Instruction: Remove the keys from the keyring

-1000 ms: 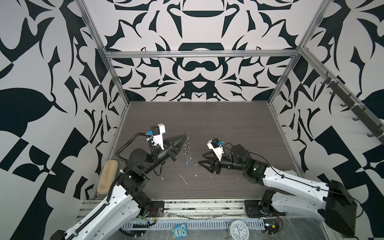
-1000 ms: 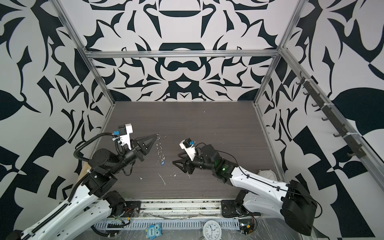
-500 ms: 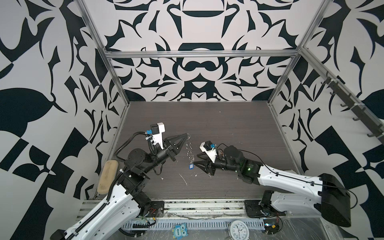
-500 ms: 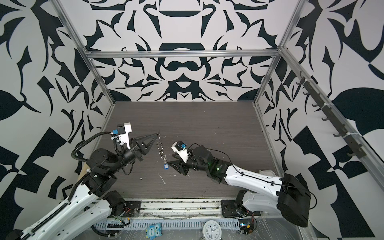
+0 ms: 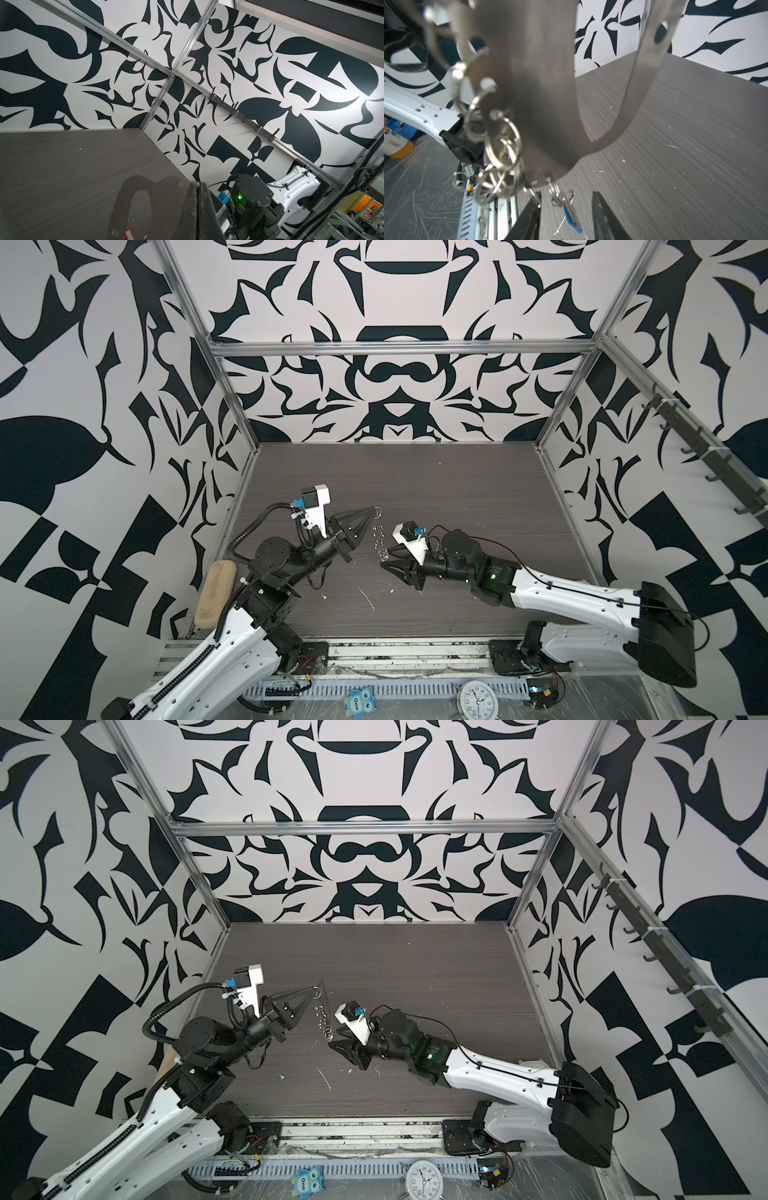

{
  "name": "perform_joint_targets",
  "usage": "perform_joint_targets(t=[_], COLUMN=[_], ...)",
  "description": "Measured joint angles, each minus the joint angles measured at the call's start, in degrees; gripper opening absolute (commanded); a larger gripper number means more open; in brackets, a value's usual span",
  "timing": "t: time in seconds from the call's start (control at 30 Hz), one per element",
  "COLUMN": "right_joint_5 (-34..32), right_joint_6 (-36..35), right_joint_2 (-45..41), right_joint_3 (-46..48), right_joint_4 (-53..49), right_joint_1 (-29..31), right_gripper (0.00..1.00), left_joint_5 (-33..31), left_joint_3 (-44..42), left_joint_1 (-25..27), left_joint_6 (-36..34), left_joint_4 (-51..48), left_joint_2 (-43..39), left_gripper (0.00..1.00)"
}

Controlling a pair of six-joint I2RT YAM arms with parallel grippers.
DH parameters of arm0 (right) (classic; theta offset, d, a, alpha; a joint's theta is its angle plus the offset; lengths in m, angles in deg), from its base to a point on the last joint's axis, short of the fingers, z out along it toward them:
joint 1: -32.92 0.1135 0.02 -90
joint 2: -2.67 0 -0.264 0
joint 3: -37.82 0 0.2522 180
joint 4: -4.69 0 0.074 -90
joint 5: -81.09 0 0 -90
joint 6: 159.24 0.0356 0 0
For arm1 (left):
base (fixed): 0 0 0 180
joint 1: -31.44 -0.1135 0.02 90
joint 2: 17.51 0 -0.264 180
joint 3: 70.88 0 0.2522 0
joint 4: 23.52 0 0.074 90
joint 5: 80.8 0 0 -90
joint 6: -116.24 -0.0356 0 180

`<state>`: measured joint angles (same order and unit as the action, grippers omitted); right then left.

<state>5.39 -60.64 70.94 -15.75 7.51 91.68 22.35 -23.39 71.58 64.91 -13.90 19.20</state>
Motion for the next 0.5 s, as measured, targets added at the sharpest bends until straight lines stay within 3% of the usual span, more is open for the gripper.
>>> perform_joint_targets(t=[0.43,0.5], right_joint_5=[-0.22,-0.42], right_joint_6=[-1.01,-1.11], right_joint_2=[0.94,0.92], right_joint_3=[-1.33,-1.44], right_joint_4=[-0.02,-0.04], right_joint_1=[0.22,0.22], right_gripper=[0.02,0.00], left_joint_5=[0.11,-0.02], left_joint_3=[0.00,0.00], left_joint_1=[0.00,0.00], left_joint_6=[0.31,0.31], left_joint_4=[-0.02,-0.04], left_joint_2=[-0.15,-0.50], left_gripper=[0.00,0.00])
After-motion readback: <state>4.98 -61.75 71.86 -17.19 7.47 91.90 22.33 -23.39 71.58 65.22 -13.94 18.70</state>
